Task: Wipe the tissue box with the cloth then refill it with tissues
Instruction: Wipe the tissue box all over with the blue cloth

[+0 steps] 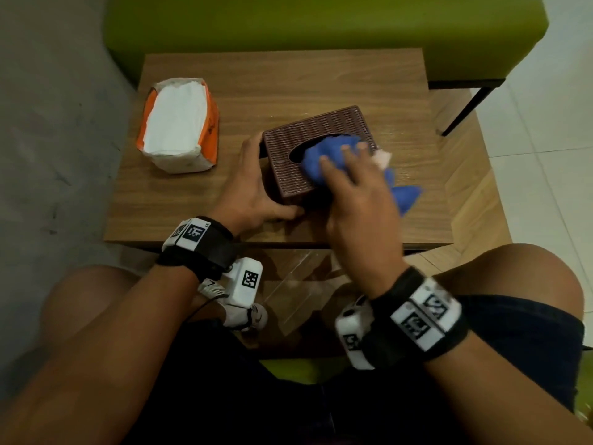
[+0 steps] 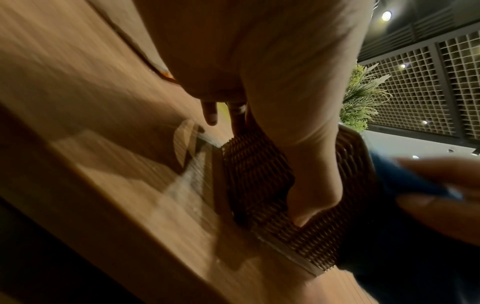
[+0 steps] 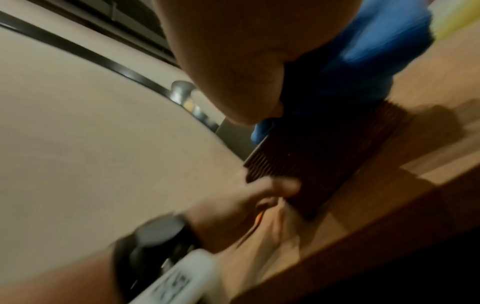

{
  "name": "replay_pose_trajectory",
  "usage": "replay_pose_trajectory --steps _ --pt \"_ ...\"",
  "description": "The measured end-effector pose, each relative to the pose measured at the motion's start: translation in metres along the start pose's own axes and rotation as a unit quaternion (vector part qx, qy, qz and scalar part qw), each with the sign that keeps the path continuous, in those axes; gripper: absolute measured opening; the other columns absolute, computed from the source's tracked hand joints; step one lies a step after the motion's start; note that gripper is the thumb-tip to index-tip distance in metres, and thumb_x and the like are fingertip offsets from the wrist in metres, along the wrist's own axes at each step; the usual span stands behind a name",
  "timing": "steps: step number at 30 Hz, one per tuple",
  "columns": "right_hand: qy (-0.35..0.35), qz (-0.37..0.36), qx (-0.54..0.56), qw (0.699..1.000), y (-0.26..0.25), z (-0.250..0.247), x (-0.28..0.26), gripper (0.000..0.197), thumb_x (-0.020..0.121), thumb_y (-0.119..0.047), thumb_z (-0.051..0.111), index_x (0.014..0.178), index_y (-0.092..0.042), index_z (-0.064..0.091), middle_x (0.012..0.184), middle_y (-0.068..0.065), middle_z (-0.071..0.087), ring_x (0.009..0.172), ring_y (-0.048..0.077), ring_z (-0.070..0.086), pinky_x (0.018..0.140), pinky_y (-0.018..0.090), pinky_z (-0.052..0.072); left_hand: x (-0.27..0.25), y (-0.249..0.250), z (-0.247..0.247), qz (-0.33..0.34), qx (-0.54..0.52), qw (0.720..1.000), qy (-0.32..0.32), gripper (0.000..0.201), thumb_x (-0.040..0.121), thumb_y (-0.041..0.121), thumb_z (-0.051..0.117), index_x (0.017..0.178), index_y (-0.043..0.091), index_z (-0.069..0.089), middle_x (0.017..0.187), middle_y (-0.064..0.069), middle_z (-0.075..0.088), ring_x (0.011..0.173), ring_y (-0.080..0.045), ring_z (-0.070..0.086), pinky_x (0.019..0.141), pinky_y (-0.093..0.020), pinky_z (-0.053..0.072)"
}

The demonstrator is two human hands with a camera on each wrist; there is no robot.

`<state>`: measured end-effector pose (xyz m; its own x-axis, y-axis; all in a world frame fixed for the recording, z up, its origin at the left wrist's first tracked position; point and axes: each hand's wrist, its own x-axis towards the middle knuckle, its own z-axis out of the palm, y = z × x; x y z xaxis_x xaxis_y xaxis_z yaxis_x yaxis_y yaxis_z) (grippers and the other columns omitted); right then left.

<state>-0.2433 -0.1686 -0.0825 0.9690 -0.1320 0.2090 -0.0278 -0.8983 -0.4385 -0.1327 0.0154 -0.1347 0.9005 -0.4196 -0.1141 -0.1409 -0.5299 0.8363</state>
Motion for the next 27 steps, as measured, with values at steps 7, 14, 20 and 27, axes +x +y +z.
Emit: replay_pose_trajectory --steps 7,14,20,27 --pt "-0.051 -0.104 -0.003 0.993 0.017 -0.002 -0.003 0.055 0.100 -0.013 0.053 0.155 -0.017 0.051 0.165 0.018 0.041 0.158 0.036 0.032 0.130 0.052 0.028 -0.001 0.007 -0.010 0.001 0.000 1.000 -0.027 0.135 0.060 0.040 0.101 0.165 0.020 0.020 0.162 0.001 0.042 0.149 -0.013 0.046 0.128 -0.039 0.037" --pt "-0.031 -0.009 0.090 0.995 0.057 -0.035 0.045 0.044 0.101 -0.005 0.050 0.142 -0.011 0.065 0.146 0.012 0.064 0.130 0.028 0.061 0.105 0.016 0.038 0.007 0.014 -0.020 0.000 -0.008 0.998 -0.067 0.133 0.063 0.024 0.105 0.167 0.028 0.022 0.164 0.011 0.039 0.152 -0.005 0.038 0.126 -0.032 0.034" --pt "-0.048 -0.005 0.002 0.999 0.036 -0.022 0.022 0.047 0.103 -0.009 0.053 0.150 -0.010 0.056 0.158 0.022 0.048 0.129 0.040 0.058 0.105 0.046 0.049 0.008 0.012 -0.020 0.018 -0.017 0.997 0.068 0.064 0.087 0.014 0.088 0.145 0.020 0.064 0.132 0.016 0.069 0.127 0.004 0.063 0.114 -0.031 0.051" --pt "-0.050 -0.028 -0.062 0.996 0.021 -0.018 0.023 0.047 0.103 -0.012 0.049 0.150 -0.008 0.054 0.159 0.024 0.048 0.158 0.042 0.028 0.126 0.055 0.033 -0.003 0.010 0.009 -0.019 -0.039 0.988 0.150 0.085 0.079 0.031 0.092 0.152 0.025 0.049 0.146 0.008 0.061 0.136 -0.007 0.059 0.116 -0.036 0.051"
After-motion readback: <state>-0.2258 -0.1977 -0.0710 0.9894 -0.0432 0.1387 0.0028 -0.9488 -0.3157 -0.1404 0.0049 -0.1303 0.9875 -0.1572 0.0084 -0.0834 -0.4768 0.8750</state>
